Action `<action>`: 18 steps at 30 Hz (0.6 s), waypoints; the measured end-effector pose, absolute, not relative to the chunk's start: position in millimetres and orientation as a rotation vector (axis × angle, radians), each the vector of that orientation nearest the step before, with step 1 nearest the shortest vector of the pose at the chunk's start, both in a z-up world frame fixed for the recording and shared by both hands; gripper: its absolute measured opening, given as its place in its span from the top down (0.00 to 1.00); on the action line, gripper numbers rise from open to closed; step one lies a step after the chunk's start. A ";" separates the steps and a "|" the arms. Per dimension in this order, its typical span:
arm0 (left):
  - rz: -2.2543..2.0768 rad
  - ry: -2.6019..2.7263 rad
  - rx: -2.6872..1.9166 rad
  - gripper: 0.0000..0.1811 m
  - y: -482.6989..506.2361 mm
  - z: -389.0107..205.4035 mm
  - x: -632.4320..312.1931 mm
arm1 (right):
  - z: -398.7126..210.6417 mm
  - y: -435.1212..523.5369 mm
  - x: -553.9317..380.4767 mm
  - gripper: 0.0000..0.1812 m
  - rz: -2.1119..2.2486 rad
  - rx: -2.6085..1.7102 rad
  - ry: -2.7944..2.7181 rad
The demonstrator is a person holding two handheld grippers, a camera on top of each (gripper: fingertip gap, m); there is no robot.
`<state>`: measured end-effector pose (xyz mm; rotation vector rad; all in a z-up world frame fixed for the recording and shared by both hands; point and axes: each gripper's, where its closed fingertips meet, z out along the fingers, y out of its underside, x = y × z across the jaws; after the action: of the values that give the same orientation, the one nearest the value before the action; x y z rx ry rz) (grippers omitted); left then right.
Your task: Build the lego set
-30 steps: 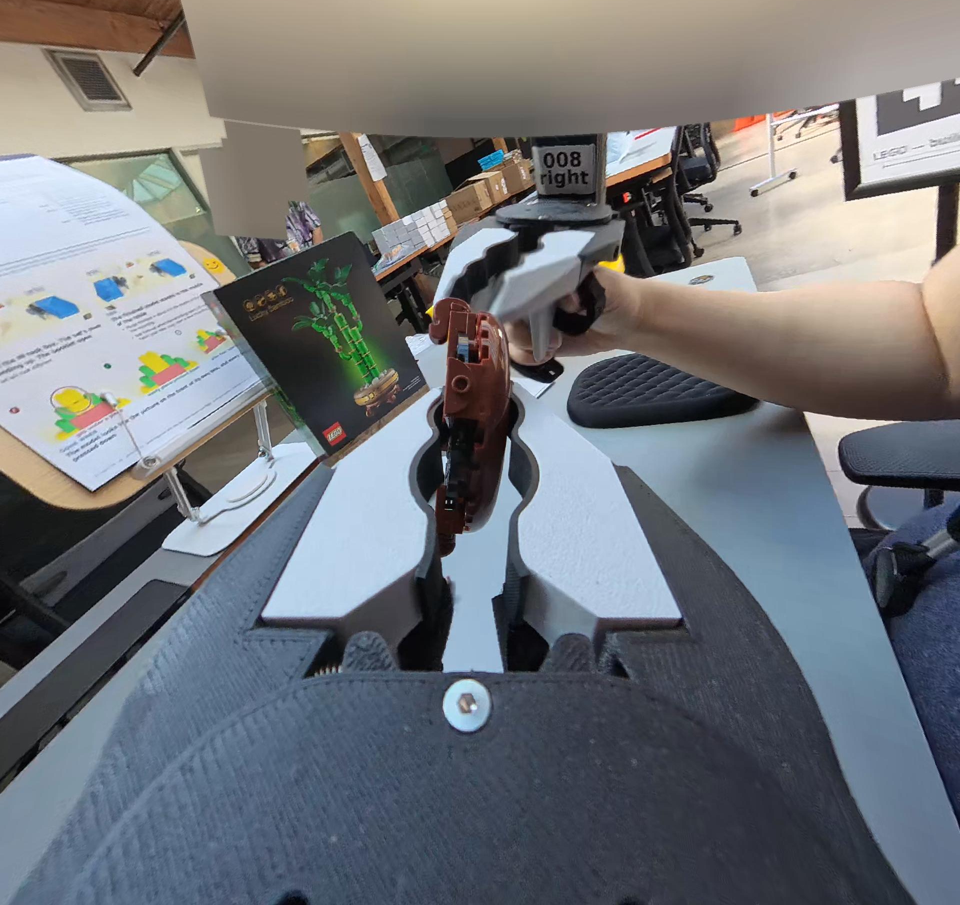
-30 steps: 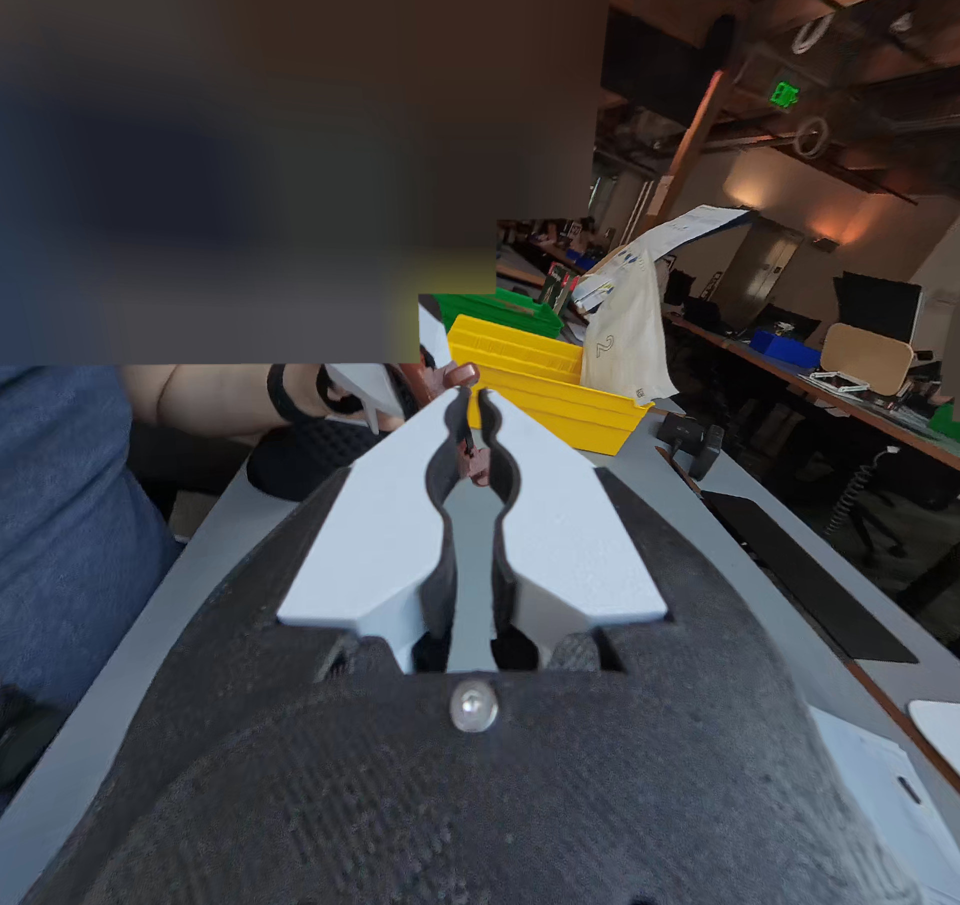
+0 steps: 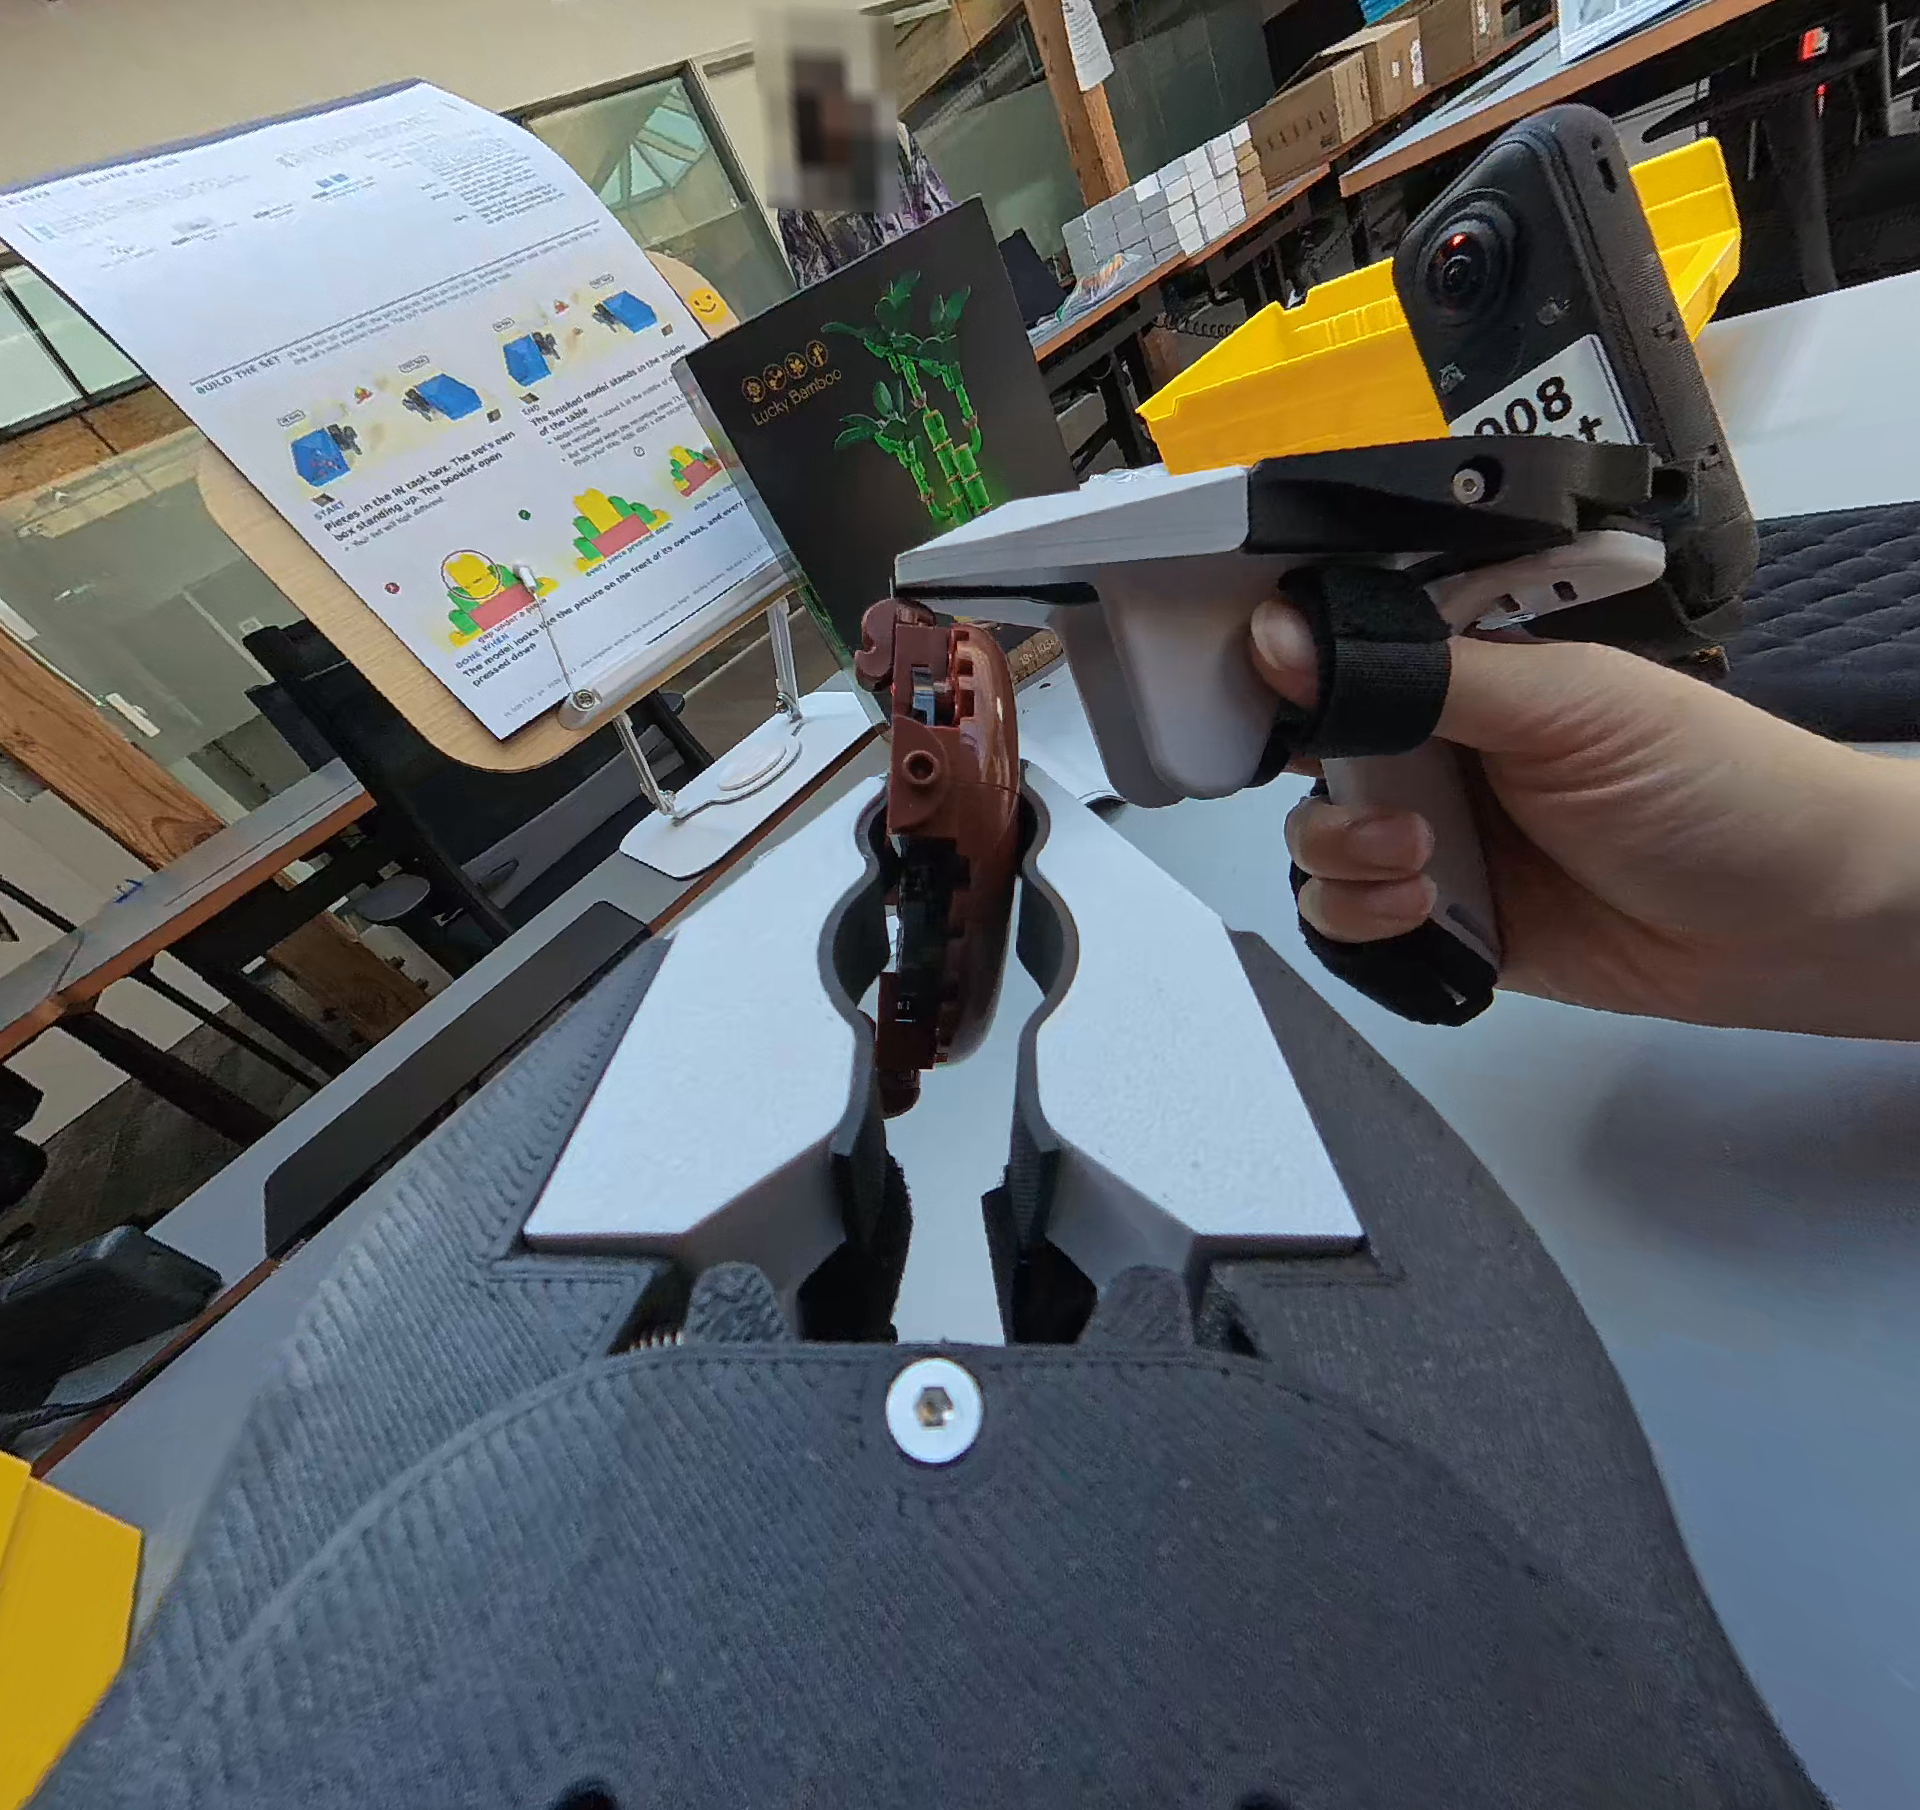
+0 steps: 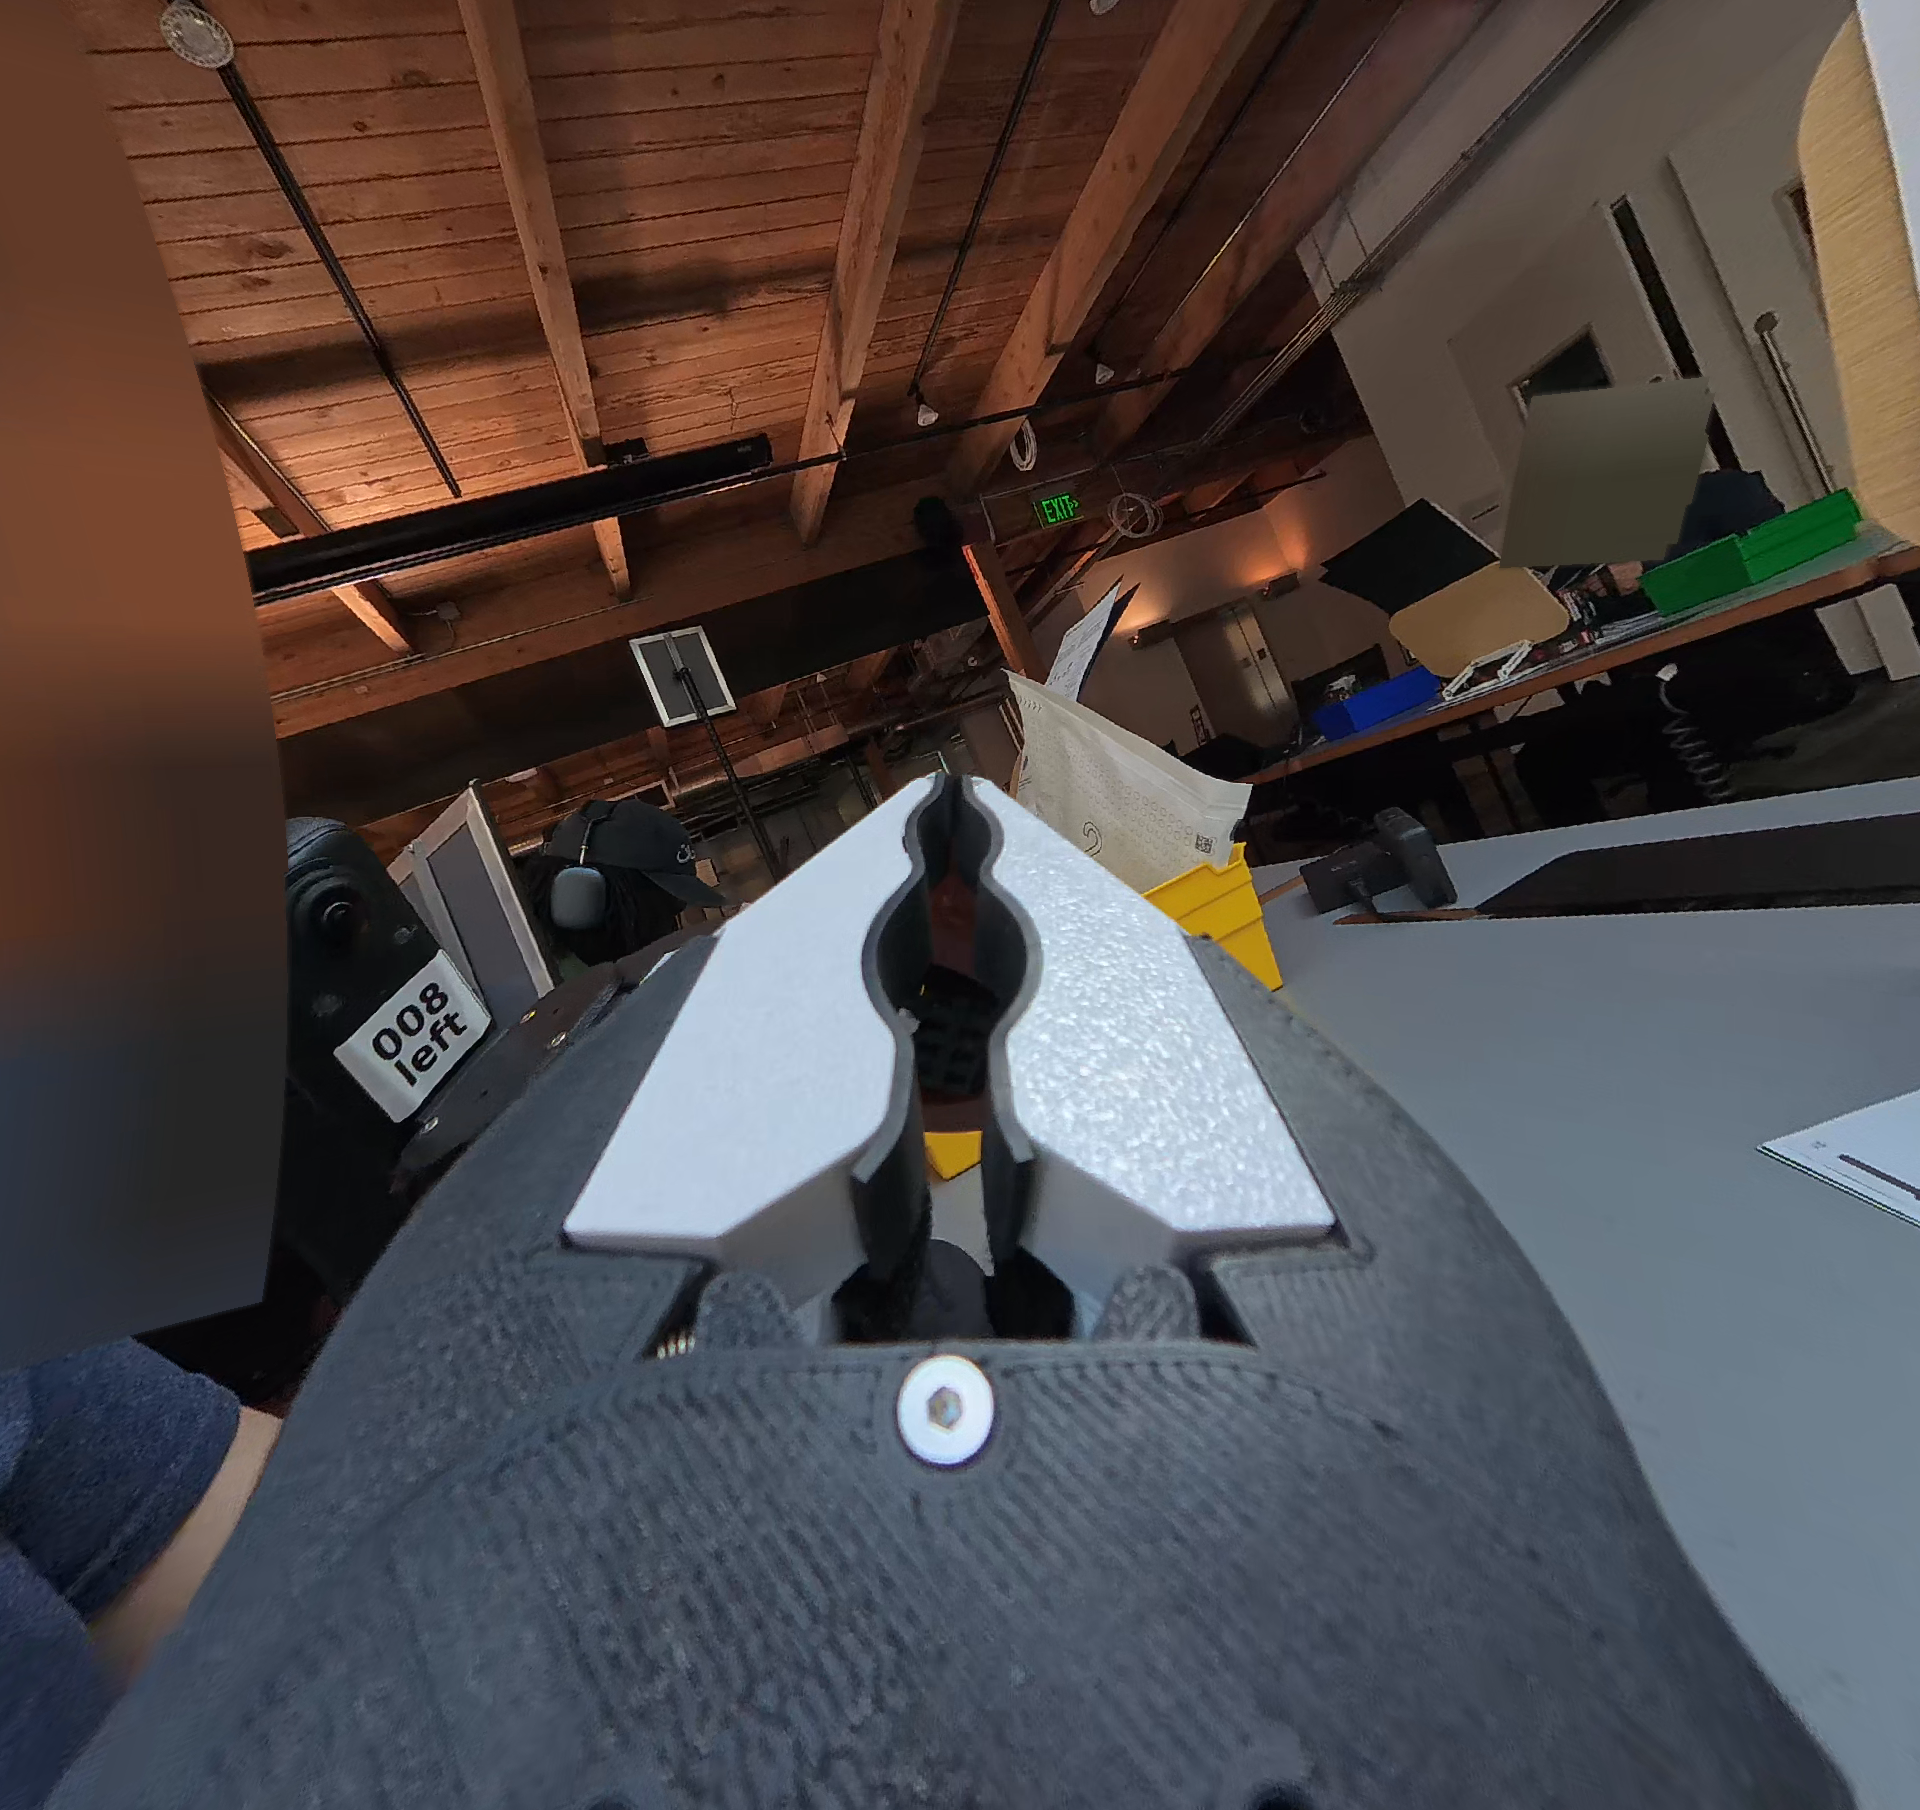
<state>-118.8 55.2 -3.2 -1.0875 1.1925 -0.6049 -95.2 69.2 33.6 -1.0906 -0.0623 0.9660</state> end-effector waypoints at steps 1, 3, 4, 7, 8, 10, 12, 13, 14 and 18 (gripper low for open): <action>-0.611 1.189 -1.094 0.90 55.4 -3.7 -119.1 | 32.8 70.0 -95.7 1.00 0.963 -1.094 -0.059; -0.619 1.184 -1.106 0.91 55.9 -4.8 -119.4 | 31.1 71.9 -96.4 1.00 0.943 -1.104 -0.052; -0.624 1.184 -1.110 0.91 55.8 -5.2 -119.4 | 30.3 72.7 -96.5 1.00 0.934 -1.108 -0.050; -0.634 1.181 -1.113 0.90 55.1 -5.1 -118.2 | 31.6 71.8 -94.5 1.00 0.946 -1.094 -0.045; -0.636 1.178 -1.110 0.90 55.0 -4.1 -117.6 | 34.3 69.5 -93.8 1.00 0.955 -1.078 -0.054; -0.629 1.177 -1.099 0.90 54.7 -1.9 -117.0 | 35.8 69.2 -90.0 1.00 0.940 -1.072 -0.041; -0.617 1.184 -1.091 0.90 54.4 -2.4 -116.3 | 32.2 70.9 -90.6 1.00 0.945 -1.086 -0.032; -0.612 1.187 -1.096 0.90 54.9 -3.9 -116.5 | 30.4 71.6 -90.5 1.00 0.952 -1.095 -0.028; -0.612 1.189 -1.100 0.90 55.4 -5.3 -116.7 | 29.8 71.6 -90.6 1.00 0.959 -1.102 -0.034; -0.600 1.191 -1.101 0.90 56.0 -5.8 -117.2 | 32.4 70.3 -92.9 1.00 0.946 -1.101 -0.055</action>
<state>-117.2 56.0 -5.8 -1.1005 1.1910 -0.6000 -92.9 70.3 32.4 -1.1014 -0.0550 0.9458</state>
